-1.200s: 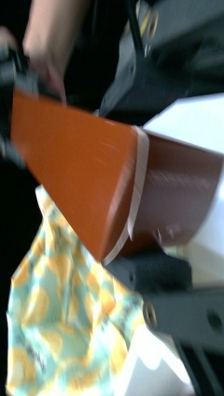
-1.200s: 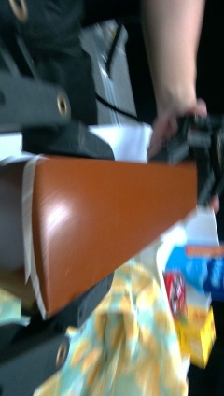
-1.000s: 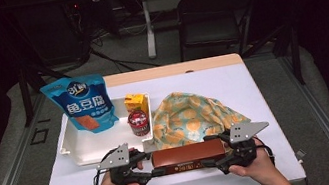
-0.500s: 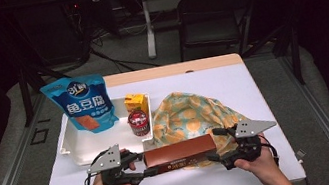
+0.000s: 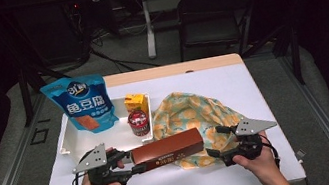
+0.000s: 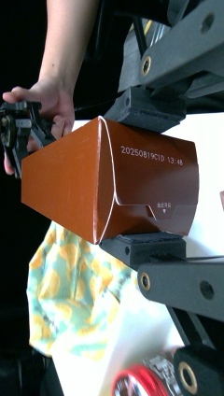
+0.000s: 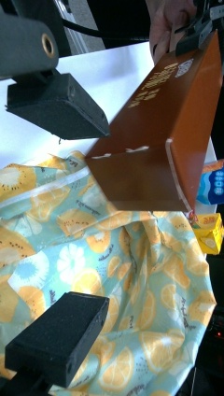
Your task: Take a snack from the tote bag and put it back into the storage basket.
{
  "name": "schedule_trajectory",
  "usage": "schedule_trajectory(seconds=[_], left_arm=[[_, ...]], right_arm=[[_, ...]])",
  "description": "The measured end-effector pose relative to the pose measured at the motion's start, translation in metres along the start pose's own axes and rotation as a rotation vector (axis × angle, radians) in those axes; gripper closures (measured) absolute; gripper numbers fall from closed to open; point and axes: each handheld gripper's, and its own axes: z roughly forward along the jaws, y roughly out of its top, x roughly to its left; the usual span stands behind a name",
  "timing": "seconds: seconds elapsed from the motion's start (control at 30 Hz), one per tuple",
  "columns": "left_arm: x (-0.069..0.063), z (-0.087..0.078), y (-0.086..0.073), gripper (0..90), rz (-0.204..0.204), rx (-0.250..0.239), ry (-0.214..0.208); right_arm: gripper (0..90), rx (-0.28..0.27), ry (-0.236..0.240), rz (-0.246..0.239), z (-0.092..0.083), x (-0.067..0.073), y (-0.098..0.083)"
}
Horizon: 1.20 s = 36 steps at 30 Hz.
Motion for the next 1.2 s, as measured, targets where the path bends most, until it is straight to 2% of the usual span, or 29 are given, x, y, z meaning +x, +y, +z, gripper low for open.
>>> schedule_trajectory(seconds=[0.07, 0.2, 0.23, 0.27, 0.37, 0.93, 1.2], left_arm=[[0.002, -0.006, -0.001, 48.4, -0.003, -0.003, 0.024], [0.007, -0.02, -0.003, 48.4, -0.015, -0.016, 0.04], [0.007, -0.023, -0.003, 48.4, -0.015, -0.014, 0.064], [0.009, -0.025, -0.004, 48.4, -0.013, -0.014, 0.059], [0.01, -0.032, -0.007, 48.4, -0.013, -0.001, 0.083], [0.02, -0.076, -0.022, 48.4, -0.058, -0.018, 0.17], [0.026, -0.089, -0.027, 48.4, -0.076, -0.032, 0.208]], right_arm=[[15.0, -0.006, -0.001, 0.006, 0.0, 0.0, 0.0], [15.1, 0.003, -0.004, 0.006, 0.001, -0.001, -0.001], [15.1, 0.001, -0.005, 0.008, 0.001, -0.001, -0.001], [15.1, 0.0, -0.004, 0.01, 0.002, -0.001, -0.002], [15.2, 0.007, -0.005, 0.012, 0.004, -0.001, -0.002], [14.8, 0.02, -0.029, 0.018, 0.005, -0.003, -0.004], [14.8, 0.023, -0.038, 0.02, 0.006, -0.003, -0.006]])
